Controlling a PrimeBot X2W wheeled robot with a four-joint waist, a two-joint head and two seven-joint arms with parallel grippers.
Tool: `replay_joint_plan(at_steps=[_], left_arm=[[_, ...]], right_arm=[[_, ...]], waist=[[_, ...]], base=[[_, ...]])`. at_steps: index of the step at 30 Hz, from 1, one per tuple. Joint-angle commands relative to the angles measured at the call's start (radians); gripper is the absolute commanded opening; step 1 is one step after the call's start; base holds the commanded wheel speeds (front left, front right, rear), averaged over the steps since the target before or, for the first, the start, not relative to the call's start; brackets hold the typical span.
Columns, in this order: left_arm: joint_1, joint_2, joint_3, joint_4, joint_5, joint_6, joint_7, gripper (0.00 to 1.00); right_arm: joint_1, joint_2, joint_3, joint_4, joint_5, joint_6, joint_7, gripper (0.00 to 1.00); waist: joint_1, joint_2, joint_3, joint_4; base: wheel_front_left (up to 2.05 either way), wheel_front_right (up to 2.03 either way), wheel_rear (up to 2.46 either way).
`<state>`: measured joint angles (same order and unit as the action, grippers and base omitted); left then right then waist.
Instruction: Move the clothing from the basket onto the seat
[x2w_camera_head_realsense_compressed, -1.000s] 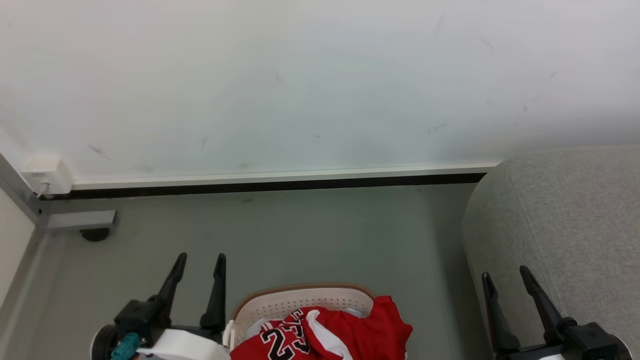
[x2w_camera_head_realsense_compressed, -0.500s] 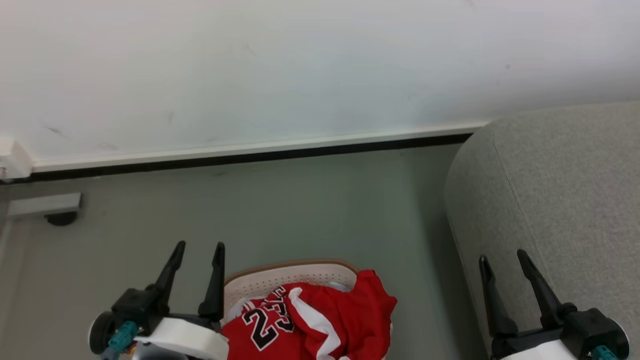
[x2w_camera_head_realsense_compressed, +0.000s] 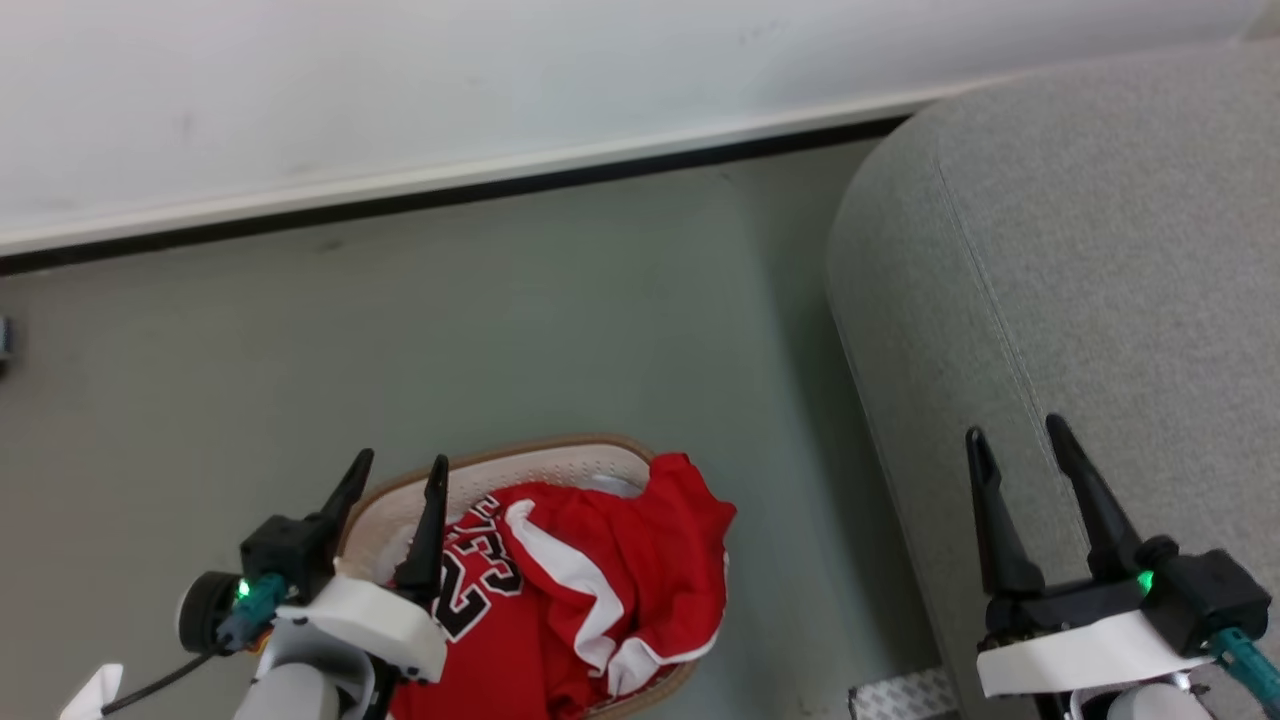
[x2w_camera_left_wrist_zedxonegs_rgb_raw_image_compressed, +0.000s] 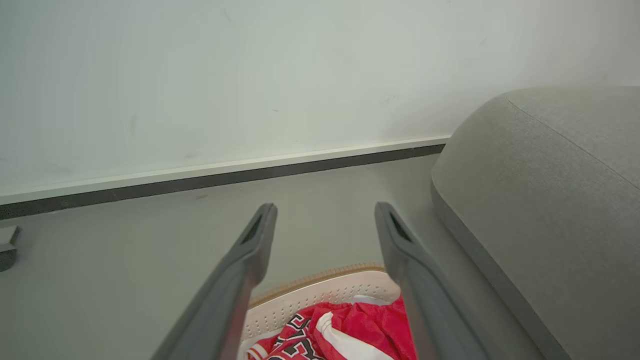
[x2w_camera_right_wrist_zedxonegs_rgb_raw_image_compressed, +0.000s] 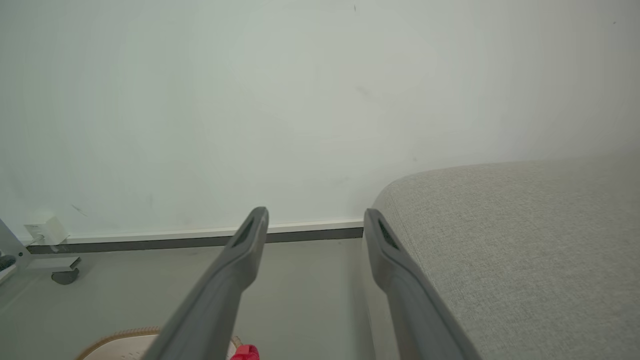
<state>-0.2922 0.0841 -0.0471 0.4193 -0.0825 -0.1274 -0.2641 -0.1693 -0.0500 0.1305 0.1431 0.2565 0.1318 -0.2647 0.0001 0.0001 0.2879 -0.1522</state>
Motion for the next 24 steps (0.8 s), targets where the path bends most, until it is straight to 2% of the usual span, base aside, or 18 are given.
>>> replay_joint_plan(at_steps=[1, 6, 14, 19, 24], left_arm=[[-0.033, 0.019, -0.007, 0.045, 0.007, -0.003, -0.001, 1.00], [-0.116, 0.055, -0.036, 0.173, 0.009, -0.003, -0.001, 1.00], [-0.243, 0.134, -0.153, 0.432, -0.039, -0.002, -0.001, 1.00], [-0.320, 0.157, -0.222, 0.598, -0.066, -0.002, 0.014, 1.00], [-0.385, 0.166, -0.245, 0.735, -0.095, -0.002, 0.063, 1.00]], right_arm=[[-0.027, -0.001, -0.010, -0.013, 0.014, -0.002, 0.000, 1.00], [-0.077, -0.001, -0.035, -0.049, 0.016, -0.002, 0.001, 1.00], [-0.136, -0.001, -0.061, -0.122, 0.048, -0.002, 0.001, 1.00], [-0.150, -0.001, -0.056, -0.150, 0.075, -0.002, 0.001, 1.00], [-0.163, -0.001, -0.048, -0.170, 0.093, -0.002, 0.001, 1.00]], waist=[[-0.0001, -0.0001, 0.061, -0.046], [-0.0001, -0.0001, 0.140, -0.089], [-0.0001, -0.0001, 0.271, -0.156], [-0.0001, -0.0001, 0.331, -0.191], [-0.0001, -0.0001, 0.386, -0.222]], base=[[0.00, 0.00, 0.00], [0.00, 0.00, 0.00], [0.00, 0.00, 0.00], [0.00, 0.00, 0.00], [0.00, 0.00, 0.00]])
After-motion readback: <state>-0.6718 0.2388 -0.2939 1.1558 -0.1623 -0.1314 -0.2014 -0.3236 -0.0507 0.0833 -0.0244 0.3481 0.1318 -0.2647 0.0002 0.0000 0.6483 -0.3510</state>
